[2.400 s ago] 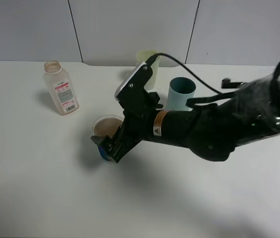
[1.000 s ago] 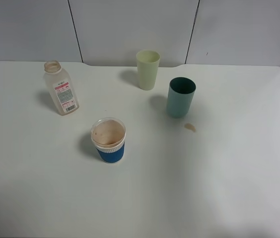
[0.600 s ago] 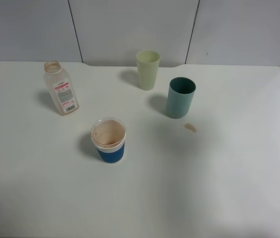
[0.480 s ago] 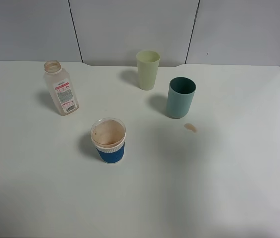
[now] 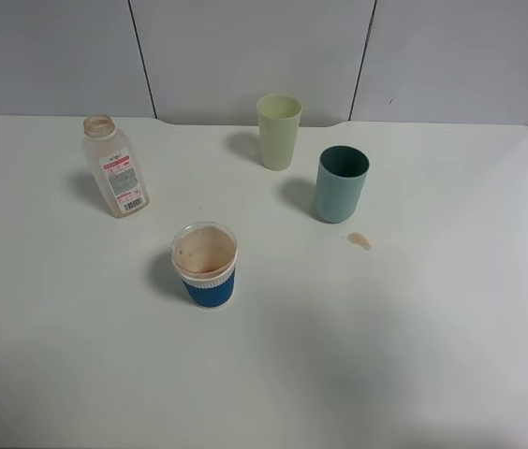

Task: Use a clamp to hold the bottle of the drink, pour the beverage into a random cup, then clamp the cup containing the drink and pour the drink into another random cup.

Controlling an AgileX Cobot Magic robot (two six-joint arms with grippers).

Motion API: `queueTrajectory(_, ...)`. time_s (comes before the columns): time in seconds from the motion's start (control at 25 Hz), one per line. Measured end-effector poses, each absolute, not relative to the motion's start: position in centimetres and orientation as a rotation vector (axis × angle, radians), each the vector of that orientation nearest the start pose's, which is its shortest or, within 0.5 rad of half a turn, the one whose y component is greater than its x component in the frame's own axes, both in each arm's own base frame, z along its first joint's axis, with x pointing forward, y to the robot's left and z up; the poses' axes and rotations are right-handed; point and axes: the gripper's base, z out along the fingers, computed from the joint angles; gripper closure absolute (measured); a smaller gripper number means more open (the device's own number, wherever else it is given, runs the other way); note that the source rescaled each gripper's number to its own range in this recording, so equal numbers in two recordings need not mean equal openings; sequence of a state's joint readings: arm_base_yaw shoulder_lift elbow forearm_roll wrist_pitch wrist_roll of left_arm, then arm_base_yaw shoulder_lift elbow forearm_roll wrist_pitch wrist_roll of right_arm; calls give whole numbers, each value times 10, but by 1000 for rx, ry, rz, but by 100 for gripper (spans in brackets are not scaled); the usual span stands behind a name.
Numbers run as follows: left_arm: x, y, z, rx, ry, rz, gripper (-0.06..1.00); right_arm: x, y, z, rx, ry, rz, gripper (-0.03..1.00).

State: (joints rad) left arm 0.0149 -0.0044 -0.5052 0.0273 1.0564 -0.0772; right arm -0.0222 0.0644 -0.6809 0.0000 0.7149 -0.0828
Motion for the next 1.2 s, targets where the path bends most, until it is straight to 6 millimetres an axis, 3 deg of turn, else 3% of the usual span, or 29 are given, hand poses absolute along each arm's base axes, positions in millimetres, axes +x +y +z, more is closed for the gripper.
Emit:
queueTrajectory(0.16, -6, 2, 279, -95, 2028, -7, -6, -27, 1, 348, -52, 1609, -85, -3)
queueTrajectory(0.48, -6, 2, 279, -95, 2028, -7, -6, -31, 1, 330, -64, 1812, -81, -3)
queueTrajectory(0.8, -6, 2, 279, -95, 2028, -7, -6, -7, 0, 277, -76, 2060, -81, -3)
queueTrajectory(1.2, -6, 2, 279, -95, 2028, -7, -6, -6, -4, 278, -10, 2040, -99, -3)
